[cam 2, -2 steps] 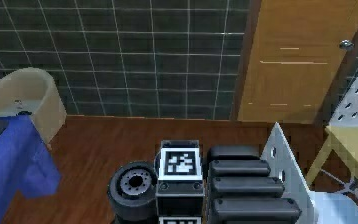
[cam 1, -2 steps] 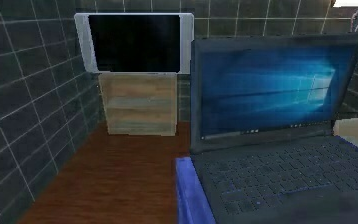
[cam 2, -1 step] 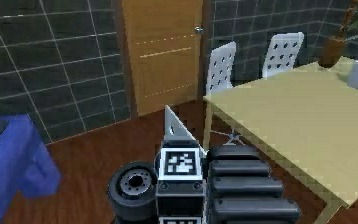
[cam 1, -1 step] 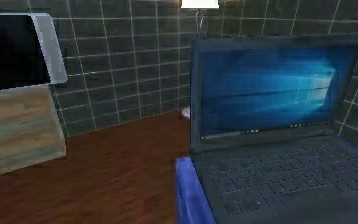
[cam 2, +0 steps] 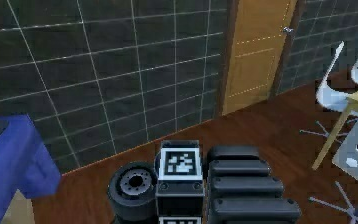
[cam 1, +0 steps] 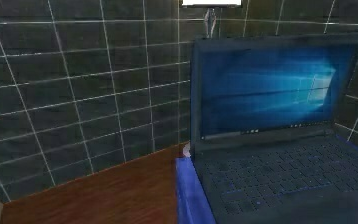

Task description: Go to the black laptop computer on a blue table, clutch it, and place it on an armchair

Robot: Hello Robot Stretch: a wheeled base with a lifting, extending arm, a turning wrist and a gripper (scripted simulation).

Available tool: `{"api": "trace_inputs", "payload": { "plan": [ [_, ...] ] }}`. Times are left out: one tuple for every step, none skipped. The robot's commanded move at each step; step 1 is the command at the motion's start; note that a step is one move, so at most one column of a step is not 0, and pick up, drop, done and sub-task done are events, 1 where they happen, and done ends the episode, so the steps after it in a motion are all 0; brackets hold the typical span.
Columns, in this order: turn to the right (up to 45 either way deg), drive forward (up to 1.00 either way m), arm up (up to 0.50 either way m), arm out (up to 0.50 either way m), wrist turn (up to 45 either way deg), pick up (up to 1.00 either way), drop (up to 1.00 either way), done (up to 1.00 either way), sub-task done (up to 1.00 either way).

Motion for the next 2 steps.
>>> {"api": "trace_inputs", "payload": {
  "plan": [
    [0.0, 0.80, 0.00, 0.00, 0.0, 0.00, 0.00, 0.00, 0.00],
    [45.0, 0.00, 0.00, 0.00, 0.0, 0.00, 0.00, 0.00, 0.00]
  ]
}}
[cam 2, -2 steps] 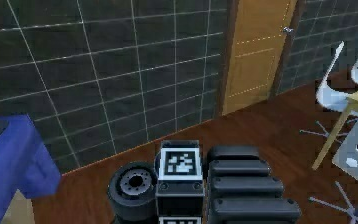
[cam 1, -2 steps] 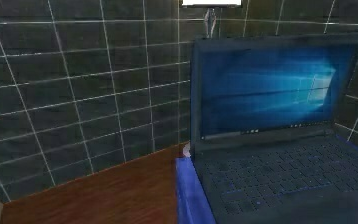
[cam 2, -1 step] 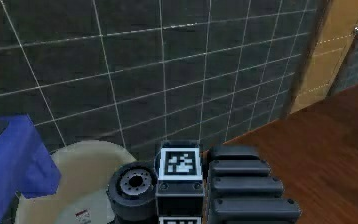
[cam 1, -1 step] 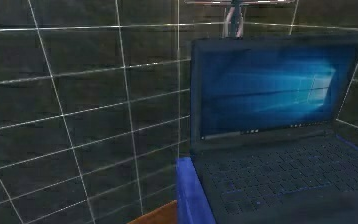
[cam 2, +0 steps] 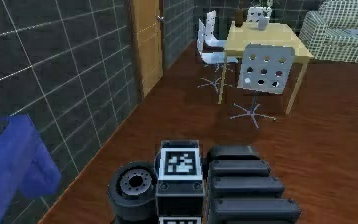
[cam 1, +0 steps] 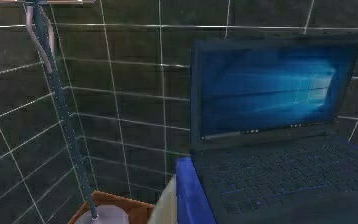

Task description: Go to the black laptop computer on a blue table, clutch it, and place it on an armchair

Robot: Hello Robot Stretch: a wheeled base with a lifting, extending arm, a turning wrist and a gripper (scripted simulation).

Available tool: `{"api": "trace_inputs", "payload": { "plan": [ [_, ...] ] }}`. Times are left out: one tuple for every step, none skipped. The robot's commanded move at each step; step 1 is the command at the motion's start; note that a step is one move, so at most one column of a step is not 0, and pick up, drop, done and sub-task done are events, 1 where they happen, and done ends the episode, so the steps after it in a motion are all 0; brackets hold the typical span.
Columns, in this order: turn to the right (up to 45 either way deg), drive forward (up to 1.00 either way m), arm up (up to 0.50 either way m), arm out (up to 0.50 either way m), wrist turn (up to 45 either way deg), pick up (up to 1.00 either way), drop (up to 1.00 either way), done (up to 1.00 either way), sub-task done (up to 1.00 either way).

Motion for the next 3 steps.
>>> {"api": "trace_inputs", "payload": {
  "plan": [
    [45.0, 0.00, 0.00, 0.00, 0.0, 0.00, 0.00, 0.00, 0.00],
    [33.0, 0.00, 0.00, 0.00, 0.0, 0.00, 0.00, 0.00, 0.00],
    [-45.0, 0.00, 0.00, 0.00, 0.0, 0.00, 0.00, 0.00, 0.00]
  ]
}}
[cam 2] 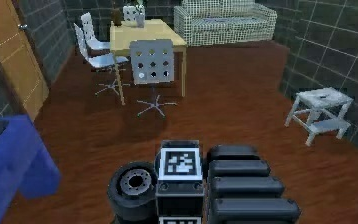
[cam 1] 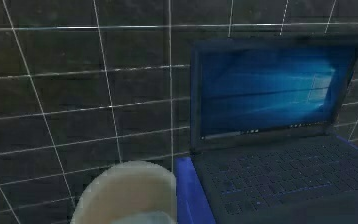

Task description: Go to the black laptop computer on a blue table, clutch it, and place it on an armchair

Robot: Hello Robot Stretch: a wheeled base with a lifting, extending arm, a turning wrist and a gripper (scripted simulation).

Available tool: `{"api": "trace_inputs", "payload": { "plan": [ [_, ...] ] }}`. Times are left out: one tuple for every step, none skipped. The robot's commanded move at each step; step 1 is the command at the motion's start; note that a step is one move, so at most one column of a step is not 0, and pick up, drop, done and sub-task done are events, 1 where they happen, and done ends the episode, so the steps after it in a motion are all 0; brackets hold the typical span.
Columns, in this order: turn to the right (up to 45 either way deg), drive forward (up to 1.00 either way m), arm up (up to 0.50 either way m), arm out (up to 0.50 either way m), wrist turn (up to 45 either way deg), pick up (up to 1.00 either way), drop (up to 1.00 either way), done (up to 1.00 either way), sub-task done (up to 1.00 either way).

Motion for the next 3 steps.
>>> {"api": "trace_inputs", "payload": {
  "plan": [
    [-45.0, 0.00, 0.00, 0.00, 0.0, 0.00, 0.00, 0.00, 0.00],
    [-27.0, 0.00, 0.00, 0.00, 0.0, 0.00, 0.00, 0.00, 0.00],
    [0.0, 0.00, 0.00, 0.36, 0.0, 0.00, 0.00, 0.00, 0.00]
  ]
}}
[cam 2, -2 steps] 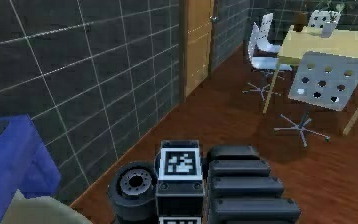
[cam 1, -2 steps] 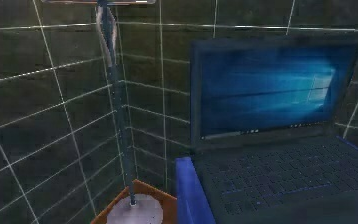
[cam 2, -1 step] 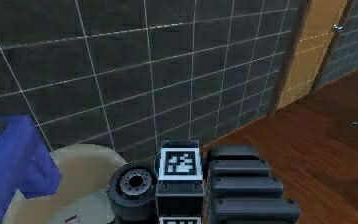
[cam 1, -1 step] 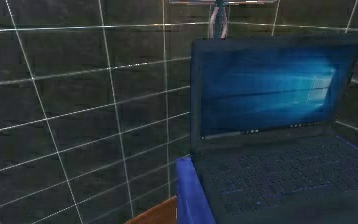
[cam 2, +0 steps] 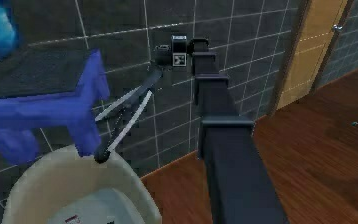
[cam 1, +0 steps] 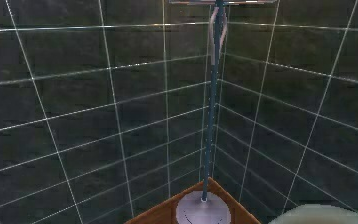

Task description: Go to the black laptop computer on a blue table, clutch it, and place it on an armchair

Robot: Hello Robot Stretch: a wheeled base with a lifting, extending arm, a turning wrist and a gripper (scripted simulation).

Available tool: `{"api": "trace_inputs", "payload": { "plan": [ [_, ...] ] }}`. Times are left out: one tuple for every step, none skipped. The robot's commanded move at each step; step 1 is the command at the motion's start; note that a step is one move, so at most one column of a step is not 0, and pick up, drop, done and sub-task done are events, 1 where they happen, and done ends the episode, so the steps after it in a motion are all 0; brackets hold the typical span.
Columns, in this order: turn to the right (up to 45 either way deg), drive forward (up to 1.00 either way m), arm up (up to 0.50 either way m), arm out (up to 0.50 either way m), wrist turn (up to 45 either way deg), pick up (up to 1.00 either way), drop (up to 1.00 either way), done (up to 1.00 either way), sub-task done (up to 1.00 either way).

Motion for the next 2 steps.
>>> {"api": "trace_inputs", "payload": {
  "plan": [
    [0.0, 0.00, 0.00, 0.00, 39.0, 0.00, 0.00, 0.00, 0.00],
    [0.0, 0.00, -0.46, 0.00, 0.0, 0.00, 0.00, 0.00, 0.00]
  ]
}}
